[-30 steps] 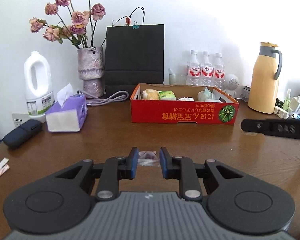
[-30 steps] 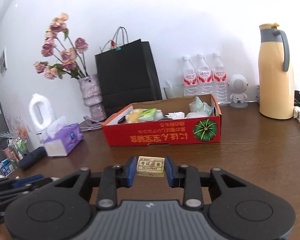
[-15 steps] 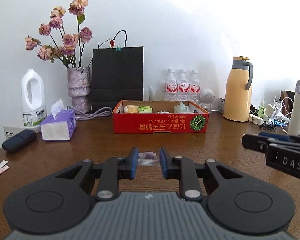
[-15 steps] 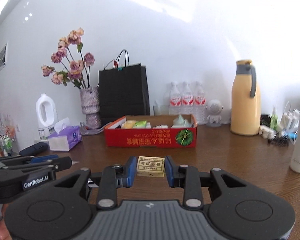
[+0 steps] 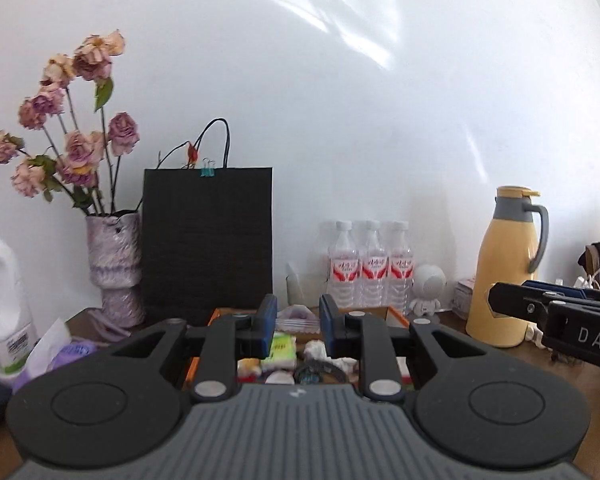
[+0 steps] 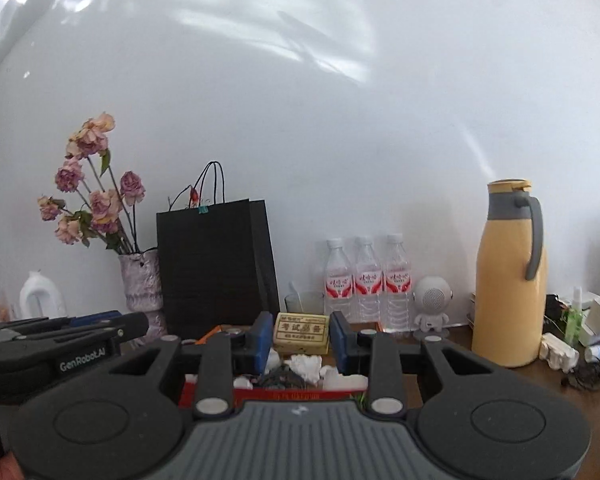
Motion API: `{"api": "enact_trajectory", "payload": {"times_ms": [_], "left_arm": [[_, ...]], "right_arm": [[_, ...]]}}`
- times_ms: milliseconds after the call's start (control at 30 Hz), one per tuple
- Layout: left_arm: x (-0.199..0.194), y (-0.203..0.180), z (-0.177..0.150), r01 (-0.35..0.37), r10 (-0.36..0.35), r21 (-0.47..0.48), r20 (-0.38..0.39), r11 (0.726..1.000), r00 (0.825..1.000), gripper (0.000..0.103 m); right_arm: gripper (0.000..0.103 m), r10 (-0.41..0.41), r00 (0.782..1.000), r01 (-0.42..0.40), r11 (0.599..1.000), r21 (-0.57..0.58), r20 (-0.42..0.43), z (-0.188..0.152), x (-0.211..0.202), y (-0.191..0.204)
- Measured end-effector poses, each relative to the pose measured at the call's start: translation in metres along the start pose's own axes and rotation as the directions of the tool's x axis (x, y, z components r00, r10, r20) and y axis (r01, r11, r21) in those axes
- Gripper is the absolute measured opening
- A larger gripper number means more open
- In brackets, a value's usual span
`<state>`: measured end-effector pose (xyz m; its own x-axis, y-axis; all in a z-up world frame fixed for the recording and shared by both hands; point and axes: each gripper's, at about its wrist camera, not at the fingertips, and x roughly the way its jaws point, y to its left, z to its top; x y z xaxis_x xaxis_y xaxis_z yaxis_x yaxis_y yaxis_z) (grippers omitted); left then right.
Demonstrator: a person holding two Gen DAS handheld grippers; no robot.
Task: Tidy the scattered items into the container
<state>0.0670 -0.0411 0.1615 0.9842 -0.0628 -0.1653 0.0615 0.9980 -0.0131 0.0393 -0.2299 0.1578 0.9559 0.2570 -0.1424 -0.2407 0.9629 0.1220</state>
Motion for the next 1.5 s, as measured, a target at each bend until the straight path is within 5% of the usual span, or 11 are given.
{"api": "enact_trajectory", "payload": {"times_ms": [100, 200, 333, 567, 767, 867, 1000, 1200, 1300, 1400, 1500], "left_arm": [[0.069, 0.012, 0.033, 0.050, -0.055, -0.045, -0.105, 0.998, 0.993, 0.024], [0.142, 0.018, 0.035, 0.090, -0.125, -0.133, -0.282, 0.987, 0.951, 0.024], [0.210, 0.005, 0.000, 0.104, -0.145, -0.118, -0.426, 0.988, 0.893, 0.024], [0.280, 0.011, -0.058, 0.124, -0.151, -0.086, -0.615, 0.988, 0.774, 0.030], [0.279, 0.019, -0.036, 0.162, -0.198, -0.113, -0.565, 0.980, 0.801, 0.055], [0.272, 0.028, -0.016, 0.142, -0.171, -0.096, -0.548, 0.985, 0.819, 0.058], [0.262, 0.049, -0.002, 0.087, -0.104, -0.057, -0.578, 0.995, 0.809, 0.085], [0.250, 0.071, -0.003, -0.069, 0.000, -0.067, -0.718, 0.995, 0.696, 0.103], [0.240, 0.073, 0.002, -0.120, 0.021, -0.075, -0.762, 0.990, 0.647, 0.103], [0.214, 0.069, 0.013, -0.106, 0.030, -0.059, -0.723, 0.993, 0.690, 0.103], [0.176, 0.053, 0.017, -0.135, 0.134, 0.038, -0.556, 0.990, 0.820, 0.103]], "right_arm": [[0.030, 0.035, 0.995, -0.035, 0.999, 0.012, -0.094, 0.041, 0.063, -0.016], [0.030, 0.047, 0.969, -0.044, 0.999, 0.015, -0.242, 0.061, 0.135, -0.033], [0.030, 0.008, 0.878, -0.008, 1.000, 0.003, -0.479, 0.045, 0.230, -0.048], [0.030, -0.038, 0.719, 0.036, 0.999, -0.017, -0.694, -0.013, 0.337, -0.055], [0.031, -0.145, 0.609, 0.063, 0.989, -0.134, -0.780, -0.042, 0.369, -0.056], [0.046, -0.157, 0.625, 0.088, 0.987, -0.131, -0.765, -0.033, 0.363, -0.059], [0.067, -0.134, 0.650, 0.113, 0.990, -0.080, -0.748, -0.009, 0.344, -0.065], [0.079, -0.058, 0.553, 0.120, 0.993, 0.010, -0.831, 0.008, 0.320, -0.061], [0.085, -0.064, 0.543, 0.124, 0.992, 0.005, -0.837, 0.020, 0.299, -0.053], [0.087, -0.071, 0.602, 0.120, 0.993, 0.003, -0.795, 0.033, 0.270, -0.045], [0.087, -0.082, 0.735, 0.107, 0.994, -0.003, -0.673, 0.040, 0.233, -0.037]]}}
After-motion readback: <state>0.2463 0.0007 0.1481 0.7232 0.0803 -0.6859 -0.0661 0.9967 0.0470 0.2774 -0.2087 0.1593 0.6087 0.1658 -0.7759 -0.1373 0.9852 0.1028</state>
